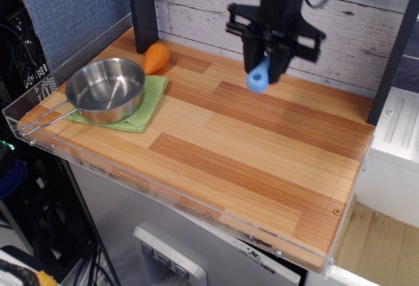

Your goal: Move the blue spoon over to the front right corner of the counter.

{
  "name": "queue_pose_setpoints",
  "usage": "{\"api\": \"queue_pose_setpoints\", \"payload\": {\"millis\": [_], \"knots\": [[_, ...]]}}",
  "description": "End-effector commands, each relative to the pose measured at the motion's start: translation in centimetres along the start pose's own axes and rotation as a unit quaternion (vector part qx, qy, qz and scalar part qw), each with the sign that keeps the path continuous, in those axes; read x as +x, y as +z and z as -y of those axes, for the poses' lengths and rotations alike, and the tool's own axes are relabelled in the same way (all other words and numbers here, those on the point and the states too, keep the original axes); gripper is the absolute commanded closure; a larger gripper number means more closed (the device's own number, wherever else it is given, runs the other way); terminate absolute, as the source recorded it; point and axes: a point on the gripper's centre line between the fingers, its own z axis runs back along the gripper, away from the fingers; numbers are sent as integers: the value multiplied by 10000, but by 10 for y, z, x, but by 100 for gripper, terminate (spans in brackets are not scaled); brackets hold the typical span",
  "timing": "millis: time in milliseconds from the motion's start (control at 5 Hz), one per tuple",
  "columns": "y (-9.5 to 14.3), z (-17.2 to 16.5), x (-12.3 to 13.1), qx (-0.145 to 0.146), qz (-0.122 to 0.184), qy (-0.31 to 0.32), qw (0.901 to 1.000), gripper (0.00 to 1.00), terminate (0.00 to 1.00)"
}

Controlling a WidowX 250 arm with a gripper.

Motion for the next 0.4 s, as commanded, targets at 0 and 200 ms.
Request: {"api": "queue_pose_setpoints", "payload": {"millis": [0,200], "knots": [[13,26,-38,64,397,57,9992,100,0],[1,39,-56,-240,305,515,9979,100,0]]}}
